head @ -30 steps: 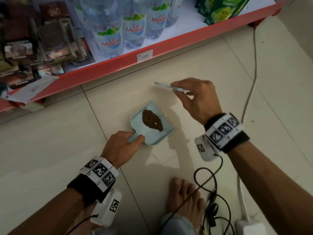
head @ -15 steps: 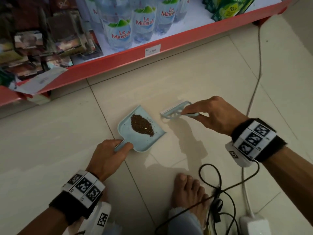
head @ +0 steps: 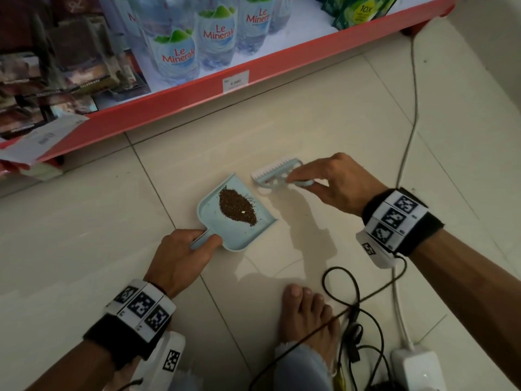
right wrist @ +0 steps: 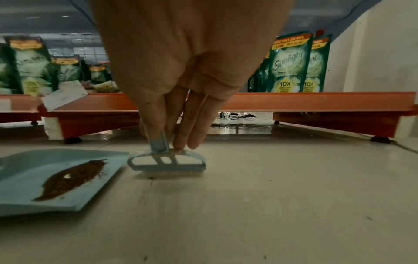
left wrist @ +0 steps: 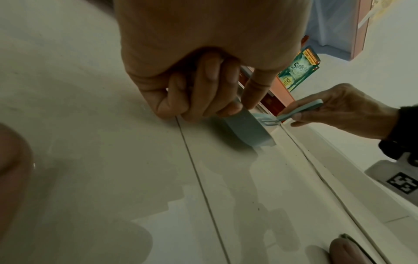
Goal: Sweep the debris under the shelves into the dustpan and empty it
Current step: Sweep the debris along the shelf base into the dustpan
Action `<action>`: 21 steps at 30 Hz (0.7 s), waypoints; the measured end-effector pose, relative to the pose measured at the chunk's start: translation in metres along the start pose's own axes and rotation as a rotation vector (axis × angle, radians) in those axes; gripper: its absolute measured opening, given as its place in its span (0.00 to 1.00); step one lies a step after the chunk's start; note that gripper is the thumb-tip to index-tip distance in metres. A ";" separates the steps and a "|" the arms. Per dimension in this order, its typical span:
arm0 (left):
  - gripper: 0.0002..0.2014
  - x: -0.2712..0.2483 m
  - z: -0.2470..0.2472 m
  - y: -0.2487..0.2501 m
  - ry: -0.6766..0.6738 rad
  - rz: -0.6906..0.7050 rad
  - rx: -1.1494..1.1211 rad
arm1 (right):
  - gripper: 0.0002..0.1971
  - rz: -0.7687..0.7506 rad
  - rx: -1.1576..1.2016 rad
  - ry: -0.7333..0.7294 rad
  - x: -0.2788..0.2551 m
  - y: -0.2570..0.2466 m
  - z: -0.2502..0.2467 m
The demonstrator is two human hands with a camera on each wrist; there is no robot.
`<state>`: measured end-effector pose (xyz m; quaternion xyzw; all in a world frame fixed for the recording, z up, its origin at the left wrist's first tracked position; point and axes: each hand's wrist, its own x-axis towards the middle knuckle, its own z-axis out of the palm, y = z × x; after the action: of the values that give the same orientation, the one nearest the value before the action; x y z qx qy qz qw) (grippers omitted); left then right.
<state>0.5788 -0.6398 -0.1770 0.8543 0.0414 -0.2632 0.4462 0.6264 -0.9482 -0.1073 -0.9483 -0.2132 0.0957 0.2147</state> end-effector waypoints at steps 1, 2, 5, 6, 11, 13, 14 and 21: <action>0.26 0.000 0.001 0.000 -0.001 -0.003 0.002 | 0.11 -0.005 0.007 -0.008 -0.007 0.000 0.000; 0.26 0.001 0.001 0.000 -0.003 -0.003 0.005 | 0.11 -0.004 0.009 -0.008 -0.014 -0.002 0.000; 0.25 0.002 0.003 -0.001 -0.010 0.004 0.015 | 0.11 0.020 0.039 0.101 -0.027 -0.005 -0.002; 0.26 0.002 0.003 -0.001 -0.012 0.009 0.018 | 0.10 0.044 0.071 0.159 -0.028 -0.005 -0.004; 0.26 0.002 0.001 -0.002 -0.015 0.043 0.022 | 0.06 0.223 0.214 0.220 -0.021 -0.003 -0.029; 0.26 0.002 0.001 -0.002 -0.012 0.044 0.019 | 0.05 0.243 0.220 0.129 -0.016 -0.001 -0.035; 0.26 0.001 0.000 -0.003 -0.007 0.038 0.009 | 0.04 0.245 0.225 0.070 -0.013 0.000 -0.036; 0.26 -0.004 -0.002 -0.010 0.014 0.005 -0.014 | 0.04 0.196 0.229 -0.113 0.021 0.014 -0.019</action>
<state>0.5735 -0.6313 -0.1816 0.8530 0.0445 -0.2559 0.4526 0.6556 -0.9571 -0.0985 -0.9270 -0.1190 0.1932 0.2986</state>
